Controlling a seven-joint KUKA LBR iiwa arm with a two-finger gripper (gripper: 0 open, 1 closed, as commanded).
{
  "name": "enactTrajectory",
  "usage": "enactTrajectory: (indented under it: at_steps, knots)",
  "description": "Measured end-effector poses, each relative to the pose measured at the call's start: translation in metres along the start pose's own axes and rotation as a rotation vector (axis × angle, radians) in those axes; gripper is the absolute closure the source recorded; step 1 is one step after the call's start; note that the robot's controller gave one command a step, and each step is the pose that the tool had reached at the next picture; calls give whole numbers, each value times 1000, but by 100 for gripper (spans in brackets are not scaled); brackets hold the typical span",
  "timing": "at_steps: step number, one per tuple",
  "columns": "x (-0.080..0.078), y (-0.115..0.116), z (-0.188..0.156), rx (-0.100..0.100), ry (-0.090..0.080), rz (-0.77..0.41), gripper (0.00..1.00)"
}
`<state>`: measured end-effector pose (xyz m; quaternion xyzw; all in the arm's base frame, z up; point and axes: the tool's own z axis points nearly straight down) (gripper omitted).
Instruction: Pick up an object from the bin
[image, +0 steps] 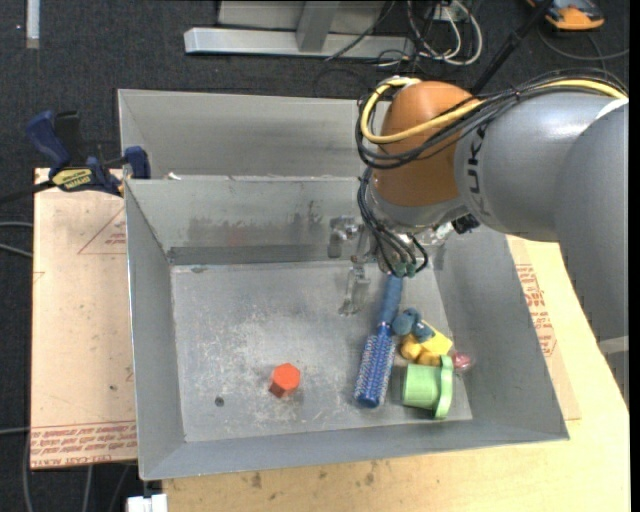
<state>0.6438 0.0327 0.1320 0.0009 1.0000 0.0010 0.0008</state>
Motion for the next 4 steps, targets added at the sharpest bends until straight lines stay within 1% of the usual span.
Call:
enactTrajectory:
  at_steps: [1,2,3,4]
  knots:
    - [33,-99,44,5,3,-134,0]
    - [61,-94,59,1,-3,-606,0]
    - [61,-95,59,1,-3,-605,100]
    - [97,-96,-88,4,-6,-595,100]
